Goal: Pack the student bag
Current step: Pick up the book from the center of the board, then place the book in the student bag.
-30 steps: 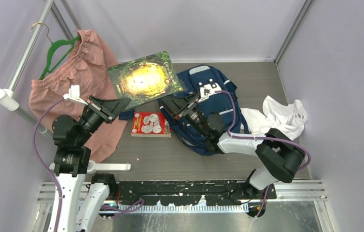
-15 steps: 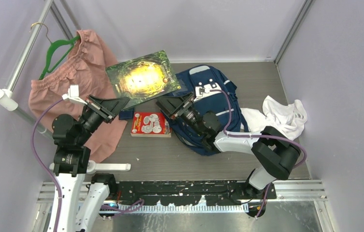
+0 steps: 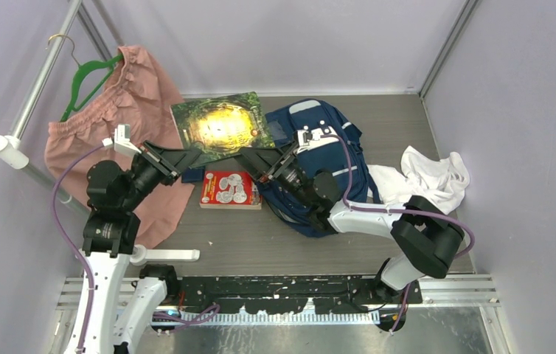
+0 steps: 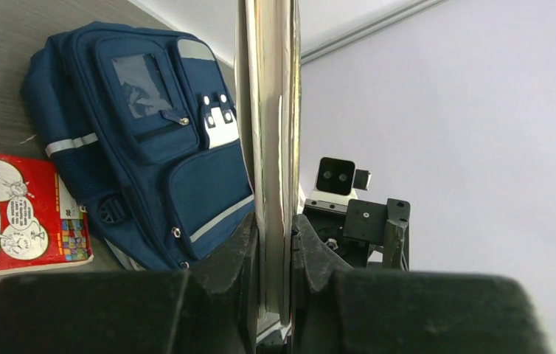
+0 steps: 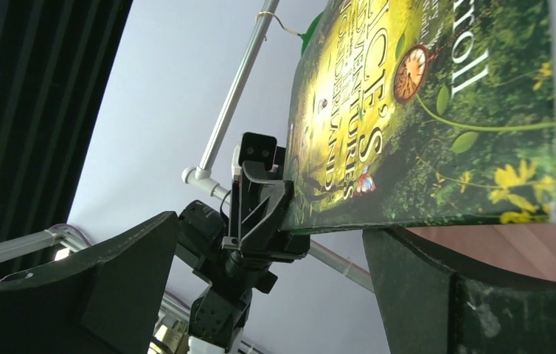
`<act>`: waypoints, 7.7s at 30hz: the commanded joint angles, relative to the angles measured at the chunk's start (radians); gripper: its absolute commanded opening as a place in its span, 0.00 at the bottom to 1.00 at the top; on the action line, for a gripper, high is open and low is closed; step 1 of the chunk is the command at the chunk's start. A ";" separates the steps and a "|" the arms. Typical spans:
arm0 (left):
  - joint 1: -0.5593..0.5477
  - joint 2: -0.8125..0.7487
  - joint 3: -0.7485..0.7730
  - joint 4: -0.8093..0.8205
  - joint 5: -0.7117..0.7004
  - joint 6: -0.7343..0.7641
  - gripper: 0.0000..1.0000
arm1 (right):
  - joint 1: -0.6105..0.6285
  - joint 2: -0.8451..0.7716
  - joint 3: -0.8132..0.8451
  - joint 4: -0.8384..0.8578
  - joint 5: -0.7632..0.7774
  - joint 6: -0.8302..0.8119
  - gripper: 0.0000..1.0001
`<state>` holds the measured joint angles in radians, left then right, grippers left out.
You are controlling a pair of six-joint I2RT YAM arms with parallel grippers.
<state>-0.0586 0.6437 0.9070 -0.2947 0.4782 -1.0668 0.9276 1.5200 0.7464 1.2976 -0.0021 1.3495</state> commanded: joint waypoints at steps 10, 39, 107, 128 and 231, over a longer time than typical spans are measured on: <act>-0.003 -0.046 -0.031 0.157 0.069 -0.028 0.00 | 0.005 0.001 0.069 0.138 0.089 -0.047 1.00; -0.003 -0.185 -0.158 0.163 -0.012 -0.053 0.02 | 0.005 0.122 0.222 0.129 0.152 0.115 0.01; -0.319 0.092 -0.076 0.098 0.241 0.216 0.00 | -0.137 -0.736 0.331 -1.896 -0.228 -0.958 1.00; -0.319 0.120 -0.171 0.423 -0.268 -0.220 0.00 | -0.136 -0.922 -0.528 -0.507 0.090 -0.049 1.00; -1.258 1.167 0.752 -0.214 -1.193 0.950 0.00 | -0.713 -0.970 0.438 -2.192 0.530 -0.777 0.00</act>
<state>-1.3792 1.9820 1.5711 -0.4679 -0.7174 -0.0483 0.2138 0.5690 1.1763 -1.0042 0.5171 0.5571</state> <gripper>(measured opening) 0.010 0.236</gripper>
